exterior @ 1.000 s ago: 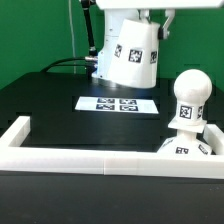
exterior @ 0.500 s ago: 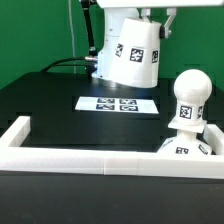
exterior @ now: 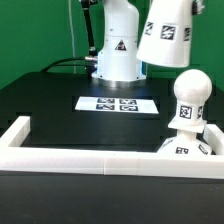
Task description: Assemble lamp
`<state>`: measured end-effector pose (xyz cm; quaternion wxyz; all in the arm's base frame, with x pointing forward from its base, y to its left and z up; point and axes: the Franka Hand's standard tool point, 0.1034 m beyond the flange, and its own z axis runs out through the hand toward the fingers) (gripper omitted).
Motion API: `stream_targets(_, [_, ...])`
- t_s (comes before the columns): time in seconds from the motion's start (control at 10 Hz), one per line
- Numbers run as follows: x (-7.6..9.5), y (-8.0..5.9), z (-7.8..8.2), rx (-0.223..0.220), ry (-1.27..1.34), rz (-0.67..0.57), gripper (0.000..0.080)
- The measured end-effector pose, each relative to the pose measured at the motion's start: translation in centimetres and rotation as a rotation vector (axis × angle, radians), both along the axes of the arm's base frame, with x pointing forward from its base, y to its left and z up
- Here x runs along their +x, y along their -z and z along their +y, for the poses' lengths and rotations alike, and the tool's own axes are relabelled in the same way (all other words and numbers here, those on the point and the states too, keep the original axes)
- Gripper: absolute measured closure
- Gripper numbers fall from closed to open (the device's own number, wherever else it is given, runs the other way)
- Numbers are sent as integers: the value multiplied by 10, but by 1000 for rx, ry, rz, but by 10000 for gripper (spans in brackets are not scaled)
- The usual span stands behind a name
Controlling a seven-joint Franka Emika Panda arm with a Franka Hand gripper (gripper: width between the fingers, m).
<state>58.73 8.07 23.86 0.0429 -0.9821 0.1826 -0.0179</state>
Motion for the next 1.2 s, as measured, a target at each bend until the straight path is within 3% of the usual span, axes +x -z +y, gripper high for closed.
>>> stream_targets(0.3, [7, 4, 22, 1, -1, -7, 755])
stream_targets(0.5, [13, 21, 30, -7, -27, -26, 755])
stream_targets(0.9, [24, 52, 28, -32, -108, -60, 755])
stream_targets(1.2, [23, 53, 28, -32, -107, -59, 755])
